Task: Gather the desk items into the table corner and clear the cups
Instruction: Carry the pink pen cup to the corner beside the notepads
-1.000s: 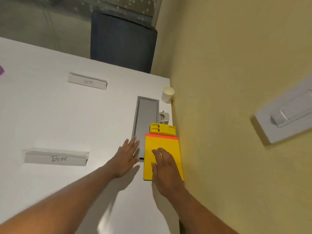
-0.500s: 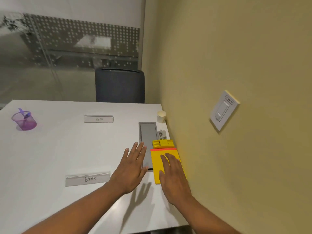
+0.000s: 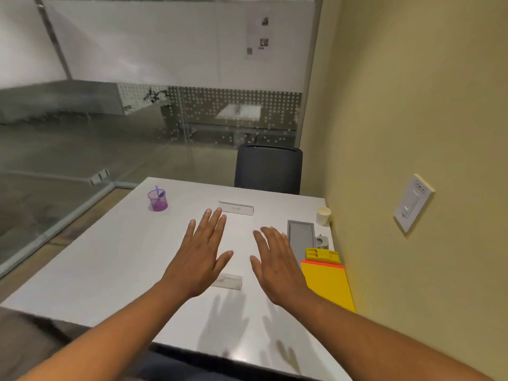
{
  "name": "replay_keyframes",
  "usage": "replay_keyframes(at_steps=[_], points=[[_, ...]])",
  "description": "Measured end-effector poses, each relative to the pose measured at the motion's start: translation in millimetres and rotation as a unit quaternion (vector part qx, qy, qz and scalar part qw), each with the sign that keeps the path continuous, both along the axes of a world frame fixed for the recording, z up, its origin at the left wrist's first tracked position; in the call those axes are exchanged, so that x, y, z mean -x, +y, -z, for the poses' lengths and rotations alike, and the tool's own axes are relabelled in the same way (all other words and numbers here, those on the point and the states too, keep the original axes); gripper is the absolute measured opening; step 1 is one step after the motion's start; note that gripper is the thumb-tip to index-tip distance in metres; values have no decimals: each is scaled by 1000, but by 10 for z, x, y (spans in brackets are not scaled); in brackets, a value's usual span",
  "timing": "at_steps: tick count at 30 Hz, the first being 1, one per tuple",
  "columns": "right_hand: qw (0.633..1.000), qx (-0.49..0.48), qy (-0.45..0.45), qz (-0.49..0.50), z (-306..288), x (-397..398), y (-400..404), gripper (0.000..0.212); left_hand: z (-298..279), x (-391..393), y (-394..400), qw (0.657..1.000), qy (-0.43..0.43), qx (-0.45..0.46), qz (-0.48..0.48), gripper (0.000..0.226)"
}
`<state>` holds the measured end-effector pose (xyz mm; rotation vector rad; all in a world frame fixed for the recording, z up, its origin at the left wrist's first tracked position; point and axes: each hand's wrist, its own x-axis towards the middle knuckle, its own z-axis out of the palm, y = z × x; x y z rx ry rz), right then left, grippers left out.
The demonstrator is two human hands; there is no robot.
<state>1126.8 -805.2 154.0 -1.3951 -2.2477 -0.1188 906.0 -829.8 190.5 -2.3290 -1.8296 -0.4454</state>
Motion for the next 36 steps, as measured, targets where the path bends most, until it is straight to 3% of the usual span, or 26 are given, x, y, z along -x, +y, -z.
replay_keyframes(at_steps=[8,16,28,36], points=[[983,-29,35,-178,-962,1492,-478,60,-713,1291,-1296,982,50,-52,-173,80],[959,-55,36,-275,-1187,2684,-1406,65,-961,2137,-2507,942,93,-101,-307,79],[944,-36,14,-327,-1179,4600,-3055,70,-507,3709,-4421,913,44,-131,-384,80],[925,13,-69,-372,-352,5288,-4034,71,277,4259,-5585,892,11,-53,-450,81]])
